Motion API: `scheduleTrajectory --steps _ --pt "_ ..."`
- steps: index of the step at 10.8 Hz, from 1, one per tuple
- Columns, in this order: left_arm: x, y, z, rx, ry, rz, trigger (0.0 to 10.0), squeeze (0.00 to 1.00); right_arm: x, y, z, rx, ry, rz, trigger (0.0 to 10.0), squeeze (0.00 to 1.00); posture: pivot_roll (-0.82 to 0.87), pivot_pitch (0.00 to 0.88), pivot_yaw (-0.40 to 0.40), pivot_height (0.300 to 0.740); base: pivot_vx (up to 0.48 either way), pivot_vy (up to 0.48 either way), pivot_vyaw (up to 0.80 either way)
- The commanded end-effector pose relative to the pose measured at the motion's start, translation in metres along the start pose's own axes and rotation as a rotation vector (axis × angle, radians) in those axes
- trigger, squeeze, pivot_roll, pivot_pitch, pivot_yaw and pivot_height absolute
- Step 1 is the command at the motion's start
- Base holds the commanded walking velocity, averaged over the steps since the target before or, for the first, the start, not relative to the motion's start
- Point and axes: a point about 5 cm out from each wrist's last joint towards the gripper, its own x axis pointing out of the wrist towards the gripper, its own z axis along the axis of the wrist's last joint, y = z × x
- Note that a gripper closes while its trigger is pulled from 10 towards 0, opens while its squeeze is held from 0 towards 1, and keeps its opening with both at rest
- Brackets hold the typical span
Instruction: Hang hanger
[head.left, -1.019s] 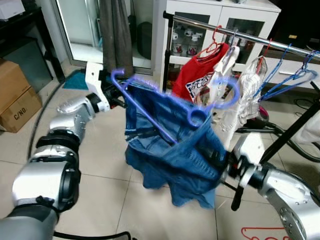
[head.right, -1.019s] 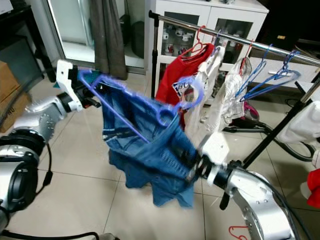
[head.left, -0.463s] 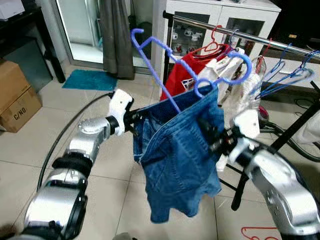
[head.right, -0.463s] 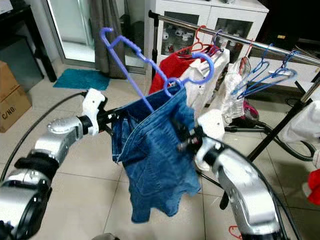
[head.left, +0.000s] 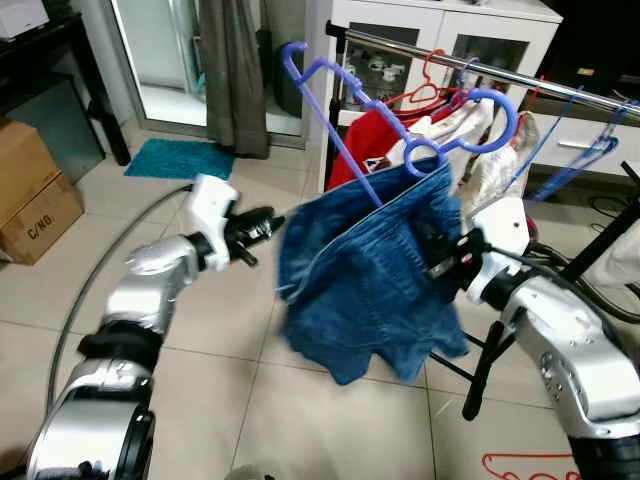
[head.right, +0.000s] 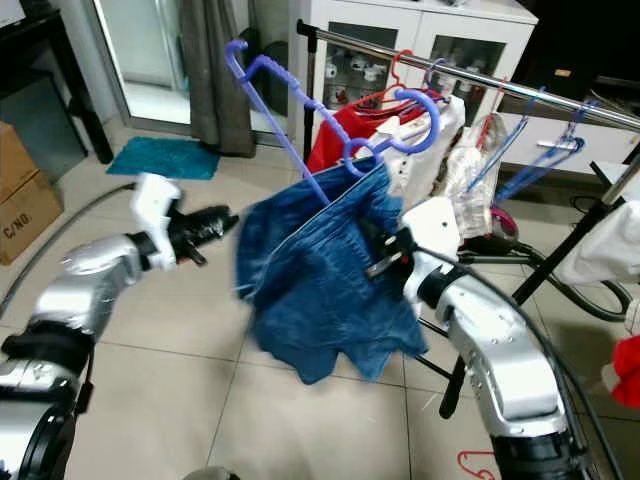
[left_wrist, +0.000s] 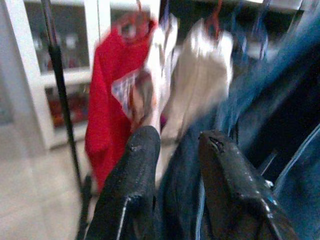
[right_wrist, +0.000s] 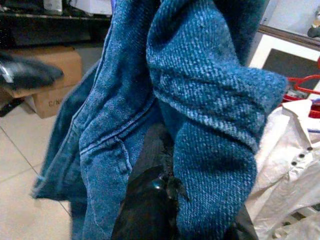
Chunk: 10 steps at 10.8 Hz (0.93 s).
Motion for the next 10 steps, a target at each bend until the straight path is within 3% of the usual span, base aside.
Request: scheduleTrajectory --steps 1,2,3,4,6,7,9,10 --pt "0.000 -0.005 0.015 -0.037 -0.087 -0.054 10.0 1.00 0.000 -0.010 0.008 -0.026 -0.012 -0.041 0.0 0.00 0.03 0.000 -0.047 0.740 0.000 0.000 0.00" --pt "-0.003 -0.012 0.018 -0.055 -0.109 -0.121 10.0 0.89 0.003 -0.010 0.009 -0.020 -0.012 -0.044 0.0 0.00 0.03 0.000 -0.049 0.740 0.000 0.000 0.00" --pt "-0.006 -0.020 0.016 -0.053 -0.084 -0.209 10.0 0.00 0.006 -0.010 0.009 -0.020 -0.006 -0.048 0.0 0.00 0.03 0.000 -0.050 0.740 0.000 0.000 0.00" --pt "-0.009 -0.025 0.015 0.034 -0.043 -0.244 10.0 0.00 0.008 -0.010 0.008 -0.045 0.009 -0.046 0.0 0.00 0.02 0.000 -0.049 0.740 0.000 0.000 0.00" --pt "-0.012 -0.043 0.060 0.203 -0.099 -0.378 10.0 0.00 0.002 -0.014 0.000 -0.188 0.090 0.033 0.0 0.00 0.03 0.000 -0.053 0.740 0.000 0.000 0.00" --pt "-0.014 -0.049 0.093 0.260 -0.107 -0.472 10.0 1.00 -0.003 -0.017 -0.001 -0.280 0.127 0.125 0.0 0.00 0.04 0.000 -0.057 0.740 0.000 0.000 0.00" --pt "-0.016 -0.053 0.116 0.359 -0.059 -0.539 10.0 1.00 -0.010 -0.019 -0.002 -0.481 0.193 0.266 0.0 0.00 0.04 0.000 -0.050 0.740 0.000 0.000 0.00" --pt "-0.014 -0.048 0.113 0.402 0.045 -0.533 10.0 1.00 -0.012 -0.019 -0.001 -0.535 0.202 0.326 0.0 0.00 0.04 0.000 -0.045 0.740 0.000 0.000 0.00"
